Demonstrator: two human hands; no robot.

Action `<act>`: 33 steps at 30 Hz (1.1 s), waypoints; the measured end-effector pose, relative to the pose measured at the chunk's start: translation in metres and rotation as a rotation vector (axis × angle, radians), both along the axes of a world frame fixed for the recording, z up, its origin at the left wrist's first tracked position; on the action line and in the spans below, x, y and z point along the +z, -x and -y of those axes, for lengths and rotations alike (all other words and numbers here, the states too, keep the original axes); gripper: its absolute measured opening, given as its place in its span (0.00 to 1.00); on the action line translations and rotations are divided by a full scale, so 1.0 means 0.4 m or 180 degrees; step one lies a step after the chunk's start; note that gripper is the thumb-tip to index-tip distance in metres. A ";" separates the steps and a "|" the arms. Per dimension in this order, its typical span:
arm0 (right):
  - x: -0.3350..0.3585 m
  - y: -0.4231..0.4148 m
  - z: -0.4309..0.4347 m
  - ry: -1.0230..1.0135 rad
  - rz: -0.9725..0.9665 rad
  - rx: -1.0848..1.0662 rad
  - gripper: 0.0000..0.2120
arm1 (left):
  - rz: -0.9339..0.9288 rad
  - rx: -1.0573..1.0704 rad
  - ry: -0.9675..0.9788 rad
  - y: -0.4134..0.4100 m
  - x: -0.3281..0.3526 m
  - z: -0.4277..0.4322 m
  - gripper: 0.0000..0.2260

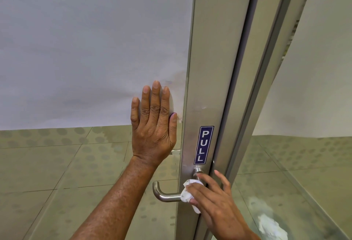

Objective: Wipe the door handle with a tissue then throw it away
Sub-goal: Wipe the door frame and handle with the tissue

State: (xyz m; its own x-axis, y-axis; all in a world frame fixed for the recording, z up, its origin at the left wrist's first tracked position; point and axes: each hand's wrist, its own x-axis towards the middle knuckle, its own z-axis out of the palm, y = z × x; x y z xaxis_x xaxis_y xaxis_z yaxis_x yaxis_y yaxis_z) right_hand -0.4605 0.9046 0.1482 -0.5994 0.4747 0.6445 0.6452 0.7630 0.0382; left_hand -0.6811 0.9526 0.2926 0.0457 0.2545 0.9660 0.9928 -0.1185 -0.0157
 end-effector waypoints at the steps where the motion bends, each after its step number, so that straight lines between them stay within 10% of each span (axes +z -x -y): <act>1: 0.001 -0.001 0.005 -0.0009 -0.0066 -0.0065 0.16 | -0.0007 0.0007 -0.0012 0.000 -0.001 0.000 0.27; 7: -0.021 0.043 0.059 0.0024 -0.0925 -0.0858 0.24 | -0.0018 0.0021 0.0001 0.001 -0.002 0.000 0.27; 16: 0.017 0.123 0.138 0.2612 -0.4249 -0.0839 0.15 | -0.0036 0.0074 0.0085 0.006 -0.005 -0.004 0.28; 22: 0.074 0.079 0.166 0.3472 -0.4303 -0.0625 0.12 | -0.0018 0.0071 0.0267 0.007 -0.010 0.006 0.27; 33: 0.227 0.047 0.219 0.2951 -0.3951 -0.0549 0.12 | 0.0261 -0.0568 0.0441 -0.021 0.019 0.166 0.25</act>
State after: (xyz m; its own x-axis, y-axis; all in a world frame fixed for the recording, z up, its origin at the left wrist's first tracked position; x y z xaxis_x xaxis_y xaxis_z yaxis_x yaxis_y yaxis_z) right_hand -0.4794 0.8170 0.2392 0.1688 0.9770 0.1302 -0.0067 0.1332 -0.9911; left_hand -0.6726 0.8861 0.3000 0.0247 0.3799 0.9247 0.9532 -0.2877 0.0927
